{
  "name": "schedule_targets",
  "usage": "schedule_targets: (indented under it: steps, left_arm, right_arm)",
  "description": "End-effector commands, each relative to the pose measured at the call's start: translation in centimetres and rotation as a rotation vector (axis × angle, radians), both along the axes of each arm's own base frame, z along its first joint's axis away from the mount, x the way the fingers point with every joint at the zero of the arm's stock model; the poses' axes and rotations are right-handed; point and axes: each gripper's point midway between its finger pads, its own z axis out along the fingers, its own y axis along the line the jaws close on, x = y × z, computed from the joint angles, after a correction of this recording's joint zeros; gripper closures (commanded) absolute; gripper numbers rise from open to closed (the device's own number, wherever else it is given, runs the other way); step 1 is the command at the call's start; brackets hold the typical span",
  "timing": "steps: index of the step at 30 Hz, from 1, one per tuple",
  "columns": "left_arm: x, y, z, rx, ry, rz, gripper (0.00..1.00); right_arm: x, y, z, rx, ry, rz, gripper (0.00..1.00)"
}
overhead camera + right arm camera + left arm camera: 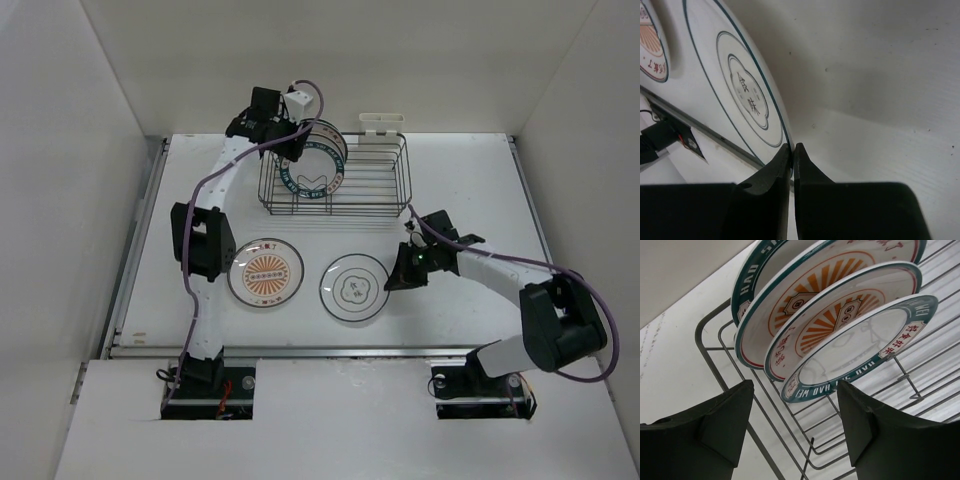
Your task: Unload the plates from the dish rack
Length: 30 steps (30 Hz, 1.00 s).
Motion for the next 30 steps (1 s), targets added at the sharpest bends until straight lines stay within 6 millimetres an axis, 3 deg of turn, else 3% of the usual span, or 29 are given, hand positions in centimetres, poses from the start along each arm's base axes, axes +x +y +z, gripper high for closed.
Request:
schedule_targets:
  steps: [1, 4, 8, 9, 10, 14, 16, 25, 30]
  left_arm:
    - [1.4, -0.2, 1.2, -0.014, -0.058, -0.008, 0.36]
    - [1.4, -0.8, 0.0, -0.008, -0.039, -0.017, 0.36]
    - [1.5, -0.7, -0.6, 0.000, -0.030, -0.010, 0.45]
    - [1.5, -0.7, -0.6, 0.000, -0.030, -0.010, 0.47]
    - [1.5, -0.7, -0.6, 0.000, -0.030, -0.010, 0.47]
    - [1.7, -1.3, -1.5, 0.003, -0.021, -0.019, 0.52]
    - [1.9, -1.2, -1.4, 0.007, -0.032, -0.011, 0.56]
    - [2.0, -1.0, -1.4, 0.037, -0.042, 0.005, 0.97]
    - [2.2, -0.8, -0.7, 0.050, -0.068, 0.002, 1.00]
  right_arm:
    - [1.7, 0.0, -0.9, -0.003, -0.042, -0.026, 0.91]
    - [2.2, -0.8, -1.6, -0.040, -0.043, -0.046, 0.89]
    - [2.1, -1.4, -2.5, -0.086, -0.014, -0.062, 0.79]
    - [1.7, -1.8, -2.7, -0.109, 0.002, -0.069, 0.74]
    - [1.6, -2.1, -2.9, -0.121, 0.007, -0.073, 0.61]
    - [2.2, -2.6, -1.9, -0.155, -0.017, -0.093, 0.44]
    - [2.4, -2.5, -1.3, -0.150, -0.028, -0.094, 0.43]
    - [3.0, -2.7, 1.2, -0.147, -0.088, -0.100, 0.39]
    - [2.9, -2.7, 1.6, -0.147, -0.088, -0.100, 0.39]
